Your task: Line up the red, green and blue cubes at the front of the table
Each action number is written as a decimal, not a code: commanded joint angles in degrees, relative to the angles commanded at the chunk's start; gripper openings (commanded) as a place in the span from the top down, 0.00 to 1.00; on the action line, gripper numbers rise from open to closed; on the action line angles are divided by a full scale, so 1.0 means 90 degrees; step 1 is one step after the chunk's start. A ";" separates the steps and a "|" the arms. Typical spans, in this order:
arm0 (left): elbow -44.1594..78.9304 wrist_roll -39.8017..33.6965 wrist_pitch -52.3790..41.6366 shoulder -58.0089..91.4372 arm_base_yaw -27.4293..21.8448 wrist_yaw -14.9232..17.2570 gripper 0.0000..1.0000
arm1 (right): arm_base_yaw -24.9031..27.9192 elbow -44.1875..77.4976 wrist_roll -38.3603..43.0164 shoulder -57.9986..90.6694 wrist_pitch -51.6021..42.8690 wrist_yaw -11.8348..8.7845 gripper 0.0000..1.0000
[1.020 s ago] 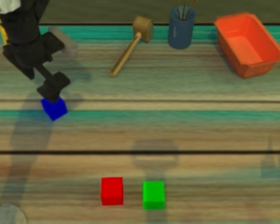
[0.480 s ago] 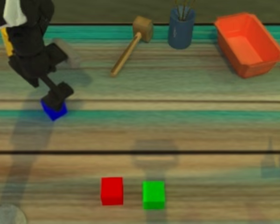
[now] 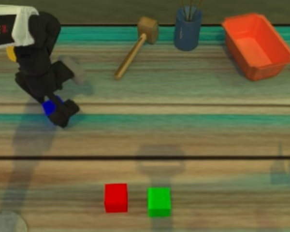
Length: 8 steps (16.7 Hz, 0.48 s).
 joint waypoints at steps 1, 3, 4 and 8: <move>0.0000 0.0000 0.0000 0.0000 0.0000 0.0000 0.08 | 0.0000 0.0000 0.0000 0.0000 0.0000 0.0000 0.00; 0.0000 0.0000 0.0000 0.0000 0.0000 0.0000 0.23 | 0.0000 0.0000 0.0000 0.0000 0.0000 0.0000 0.00; 0.0000 0.0000 0.0000 0.0000 0.0000 0.0000 0.30 | 0.0000 0.0000 0.0000 0.0000 0.0000 0.0000 0.00; 0.0000 0.0000 0.0000 0.0000 0.0000 0.0000 0.60 | 0.0000 0.0000 0.0000 0.0000 0.0000 0.0000 0.00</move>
